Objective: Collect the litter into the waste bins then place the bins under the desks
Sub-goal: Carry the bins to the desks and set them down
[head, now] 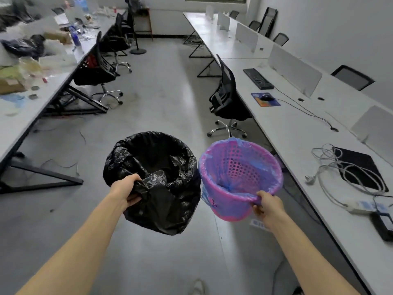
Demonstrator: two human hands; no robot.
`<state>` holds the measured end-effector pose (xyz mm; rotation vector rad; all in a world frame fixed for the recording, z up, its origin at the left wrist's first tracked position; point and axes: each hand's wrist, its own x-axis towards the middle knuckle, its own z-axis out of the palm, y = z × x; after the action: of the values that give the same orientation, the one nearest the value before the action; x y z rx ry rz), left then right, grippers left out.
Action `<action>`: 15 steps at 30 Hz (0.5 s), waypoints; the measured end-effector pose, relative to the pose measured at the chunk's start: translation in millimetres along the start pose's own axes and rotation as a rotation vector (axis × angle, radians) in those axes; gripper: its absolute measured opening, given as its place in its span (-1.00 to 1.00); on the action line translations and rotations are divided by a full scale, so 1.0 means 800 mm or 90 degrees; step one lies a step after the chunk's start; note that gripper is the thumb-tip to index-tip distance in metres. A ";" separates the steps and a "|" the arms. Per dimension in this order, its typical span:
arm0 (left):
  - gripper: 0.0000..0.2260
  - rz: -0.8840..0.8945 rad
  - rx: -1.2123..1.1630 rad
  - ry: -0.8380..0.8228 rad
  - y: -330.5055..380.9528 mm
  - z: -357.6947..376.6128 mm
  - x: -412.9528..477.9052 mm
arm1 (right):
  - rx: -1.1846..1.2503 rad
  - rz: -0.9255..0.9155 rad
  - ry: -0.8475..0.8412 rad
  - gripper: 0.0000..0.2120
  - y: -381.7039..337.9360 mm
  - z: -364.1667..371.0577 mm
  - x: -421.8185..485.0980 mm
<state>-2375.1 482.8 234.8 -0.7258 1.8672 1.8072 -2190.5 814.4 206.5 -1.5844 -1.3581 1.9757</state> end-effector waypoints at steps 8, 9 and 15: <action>-0.77 -0.017 -0.023 0.044 0.160 0.049 0.178 | -0.020 -0.001 -0.048 -0.86 -0.149 0.219 0.136; -0.77 -0.015 -0.026 0.044 0.179 0.056 0.202 | -0.025 -0.003 -0.050 -0.85 -0.162 0.244 0.152; -0.86 -0.027 -0.037 0.044 0.302 0.099 0.374 | -0.039 0.004 -0.043 -0.75 -0.233 0.414 0.261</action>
<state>-2763.0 543.6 224.7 -0.8523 1.8356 1.8380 -2617.0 894.3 211.2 -1.5636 -1.4538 2.0272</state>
